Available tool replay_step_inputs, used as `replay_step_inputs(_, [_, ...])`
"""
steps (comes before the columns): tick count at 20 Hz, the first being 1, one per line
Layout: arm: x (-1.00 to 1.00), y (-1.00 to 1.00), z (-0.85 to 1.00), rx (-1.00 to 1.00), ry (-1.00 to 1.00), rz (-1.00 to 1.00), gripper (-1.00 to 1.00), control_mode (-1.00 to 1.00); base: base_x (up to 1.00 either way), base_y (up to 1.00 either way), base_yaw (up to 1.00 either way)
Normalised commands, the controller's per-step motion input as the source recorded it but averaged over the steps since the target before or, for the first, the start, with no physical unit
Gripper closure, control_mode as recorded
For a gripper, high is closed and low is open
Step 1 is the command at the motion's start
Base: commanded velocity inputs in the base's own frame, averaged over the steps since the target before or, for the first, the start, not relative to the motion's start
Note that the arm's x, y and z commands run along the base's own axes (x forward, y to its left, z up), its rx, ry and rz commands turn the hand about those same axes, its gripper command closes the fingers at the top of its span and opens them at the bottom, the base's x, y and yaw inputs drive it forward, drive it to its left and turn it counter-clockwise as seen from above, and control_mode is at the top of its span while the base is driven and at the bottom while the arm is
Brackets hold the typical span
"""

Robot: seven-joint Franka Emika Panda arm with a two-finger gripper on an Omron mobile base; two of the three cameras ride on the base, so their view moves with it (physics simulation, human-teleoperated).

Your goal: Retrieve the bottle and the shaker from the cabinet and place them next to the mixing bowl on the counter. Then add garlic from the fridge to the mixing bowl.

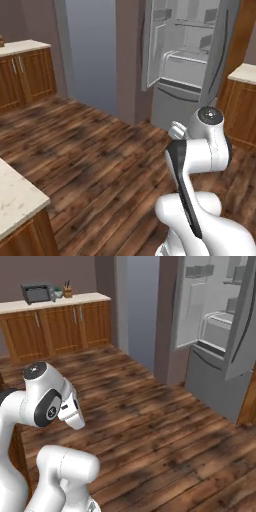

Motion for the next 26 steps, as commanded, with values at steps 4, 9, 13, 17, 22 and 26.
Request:
replay_step_inputs(4, [0.00, 0.00, 0.00, 0.00, 0.00, 0.00, -1.00, 1.00, 0.23, 0.00, -0.32])
replay_step_inputs(9, [0.00, 0.00, 0.00, 0.00, 0.00, 0.00, -1.00, 1.00, 0.29, 0.00, -0.29])
replay_step_inputs(13, [0.00, 0.00, 0.00, 0.00, 0.00, 0.00, -1.00, 1.00, 0.35, 0.00, -0.22])
replay_step_inputs(17, [0.00, 0.00, 0.00, 0.00, 0.00, 0.00, -1.00, 1.00, 0.49, 0.00, -0.16])
replay_step_inputs(22, [0.00, 0.00, 0.00, 0.00, 0.00, 0.00, -1.00, 1.00, 0.58, 0.00, -0.14])
replay_step_inputs(26, [0.00, 0.00, 0.00, 0.00, 0.00, 0.00, -1.00, 1.00, 0.56, 0.00, -0.13])
